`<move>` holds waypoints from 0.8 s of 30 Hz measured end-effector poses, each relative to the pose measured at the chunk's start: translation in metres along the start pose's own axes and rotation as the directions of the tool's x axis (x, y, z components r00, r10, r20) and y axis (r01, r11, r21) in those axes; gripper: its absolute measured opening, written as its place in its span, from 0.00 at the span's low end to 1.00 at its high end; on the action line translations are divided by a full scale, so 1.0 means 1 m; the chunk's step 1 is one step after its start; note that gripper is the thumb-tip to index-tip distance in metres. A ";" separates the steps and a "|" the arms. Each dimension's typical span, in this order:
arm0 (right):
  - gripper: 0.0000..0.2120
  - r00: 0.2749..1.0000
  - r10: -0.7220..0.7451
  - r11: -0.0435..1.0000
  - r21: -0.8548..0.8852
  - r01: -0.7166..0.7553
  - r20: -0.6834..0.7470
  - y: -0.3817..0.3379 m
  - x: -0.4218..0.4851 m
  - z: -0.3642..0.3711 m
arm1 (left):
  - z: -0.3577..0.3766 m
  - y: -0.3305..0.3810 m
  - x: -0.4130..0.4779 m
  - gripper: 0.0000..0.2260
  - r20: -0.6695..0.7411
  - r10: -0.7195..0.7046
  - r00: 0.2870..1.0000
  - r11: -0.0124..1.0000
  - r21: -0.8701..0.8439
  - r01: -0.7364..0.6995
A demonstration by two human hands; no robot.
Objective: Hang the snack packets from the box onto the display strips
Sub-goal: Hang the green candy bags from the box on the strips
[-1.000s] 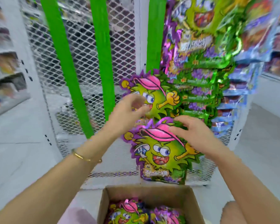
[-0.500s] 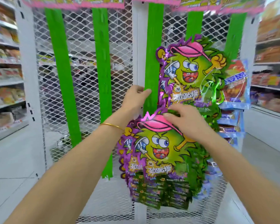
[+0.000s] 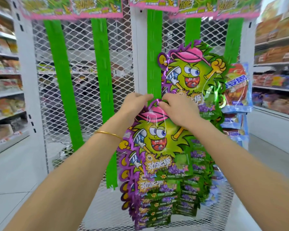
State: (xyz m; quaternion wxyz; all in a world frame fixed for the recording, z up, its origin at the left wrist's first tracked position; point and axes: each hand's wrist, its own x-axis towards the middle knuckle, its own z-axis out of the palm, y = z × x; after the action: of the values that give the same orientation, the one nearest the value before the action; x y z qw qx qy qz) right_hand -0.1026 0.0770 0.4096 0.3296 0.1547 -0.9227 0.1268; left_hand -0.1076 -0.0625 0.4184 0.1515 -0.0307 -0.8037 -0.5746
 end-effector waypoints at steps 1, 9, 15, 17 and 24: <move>0.14 1.000 0.004 1.000 0.006 -0.004 0.013 0.001 -0.002 0.003 | 0.000 -0.001 -0.001 0.12 -0.015 0.010 1.000 1.000 0.019 -0.010; 0.13 0.999 0.031 0.999 -0.032 -0.032 -0.042 0.004 -0.031 0.014 | 0.002 -0.015 -0.016 0.17 -0.047 0.218 0.975 0.959 0.197 -0.205; 0.11 0.941 -0.007 1.000 -0.026 -0.002 -0.338 0.018 -0.106 0.033 | 0.010 -0.086 -0.052 0.24 -0.205 0.477 0.855 0.840 0.393 -0.374; 0.10 0.963 0.088 0.987 0.156 -0.049 -0.255 0.024 -0.145 0.053 | 0.024 -0.123 -0.080 0.19 -0.194 0.506 0.841 0.832 0.367 -0.416; 0.11 0.743 0.411 0.837 0.104 -0.537 0.529 0.073 -0.296 0.192 | 0.079 -0.276 -0.163 0.18 0.149 0.203 0.968 0.865 0.436 -0.249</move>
State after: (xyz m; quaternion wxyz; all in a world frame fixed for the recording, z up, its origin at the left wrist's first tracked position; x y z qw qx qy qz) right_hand -0.0214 0.1396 0.0645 0.0213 -0.0199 -0.9599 0.2789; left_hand -0.0302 -0.0617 0.0976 0.1812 -0.1167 -0.9123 -0.3483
